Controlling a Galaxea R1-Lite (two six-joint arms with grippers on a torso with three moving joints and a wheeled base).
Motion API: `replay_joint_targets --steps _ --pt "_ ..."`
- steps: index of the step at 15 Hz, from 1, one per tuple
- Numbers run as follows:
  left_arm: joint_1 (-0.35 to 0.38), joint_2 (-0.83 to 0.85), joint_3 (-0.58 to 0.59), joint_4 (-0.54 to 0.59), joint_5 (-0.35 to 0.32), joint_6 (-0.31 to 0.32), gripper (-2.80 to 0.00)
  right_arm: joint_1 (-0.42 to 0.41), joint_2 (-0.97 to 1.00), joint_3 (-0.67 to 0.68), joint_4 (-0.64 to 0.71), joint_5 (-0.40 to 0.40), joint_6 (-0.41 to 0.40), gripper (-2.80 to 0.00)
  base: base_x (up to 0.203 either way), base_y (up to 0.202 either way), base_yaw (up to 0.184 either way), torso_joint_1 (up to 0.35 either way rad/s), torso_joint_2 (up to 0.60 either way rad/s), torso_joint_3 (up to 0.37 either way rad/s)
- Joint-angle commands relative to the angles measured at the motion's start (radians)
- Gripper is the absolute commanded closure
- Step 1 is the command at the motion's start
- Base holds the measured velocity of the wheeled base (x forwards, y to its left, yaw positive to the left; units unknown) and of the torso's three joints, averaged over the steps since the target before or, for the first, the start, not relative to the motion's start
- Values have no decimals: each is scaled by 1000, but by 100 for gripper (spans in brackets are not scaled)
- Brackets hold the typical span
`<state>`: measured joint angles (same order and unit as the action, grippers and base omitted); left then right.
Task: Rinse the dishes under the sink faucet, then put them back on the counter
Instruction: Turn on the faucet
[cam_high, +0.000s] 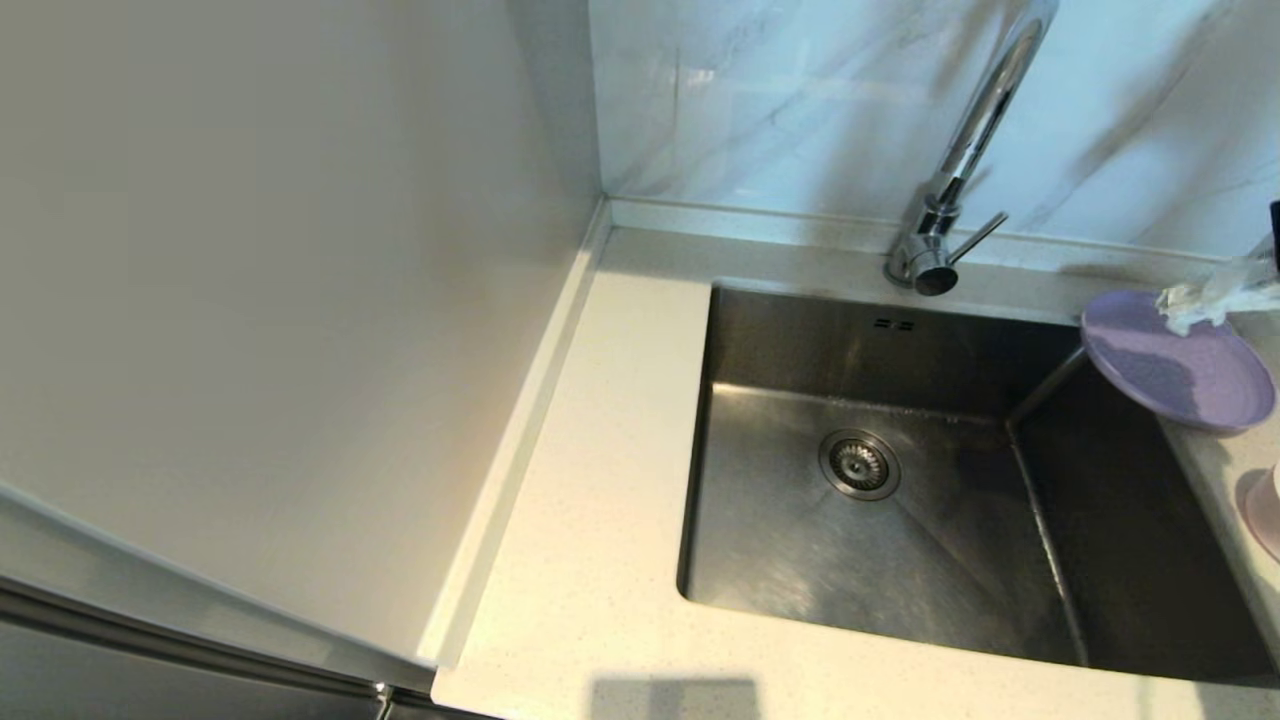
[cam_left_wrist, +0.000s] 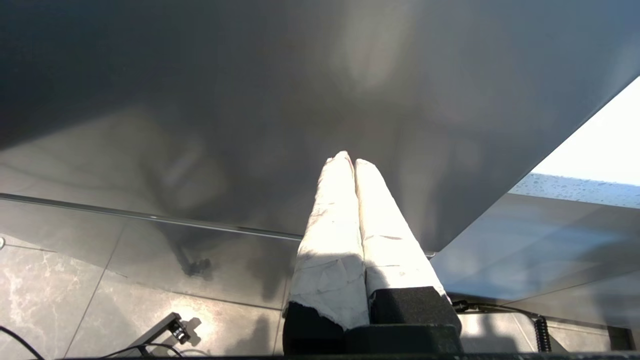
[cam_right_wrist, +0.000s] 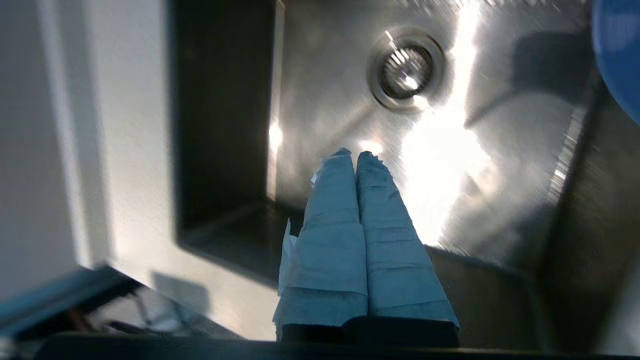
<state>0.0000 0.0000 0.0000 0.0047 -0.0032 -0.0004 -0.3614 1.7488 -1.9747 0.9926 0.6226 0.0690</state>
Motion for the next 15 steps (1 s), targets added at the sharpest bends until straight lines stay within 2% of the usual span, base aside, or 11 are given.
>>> replay_joint_targets --steps 1,4,5,7,10,15 --pt "0 0 0 0 0 -1 0 -22 35 2 -188 99 293 0 0 0 0 0 0 0" --pt "0 0 0 0 0 -1 0 -69 85 7 -638 146 858 0 0 0 0 0 0 0" --pt "0 0 0 0 -1 -1 0 -102 108 8 -720 171 970 0 0 0 0 0 0 0" --pt "0 0 0 0 0 -1 0 -167 135 25 -758 290 1063 0 0 0 0 0 0 0" --pt "0 0 0 0 0 -1 0 -175 150 74 -829 305 1069 0 0 0 0 0 0 0" --pt "0 0 0 0 -1 -1 0 -124 167 253 -1195 305 1070 0 0 0 0 0 0 0"
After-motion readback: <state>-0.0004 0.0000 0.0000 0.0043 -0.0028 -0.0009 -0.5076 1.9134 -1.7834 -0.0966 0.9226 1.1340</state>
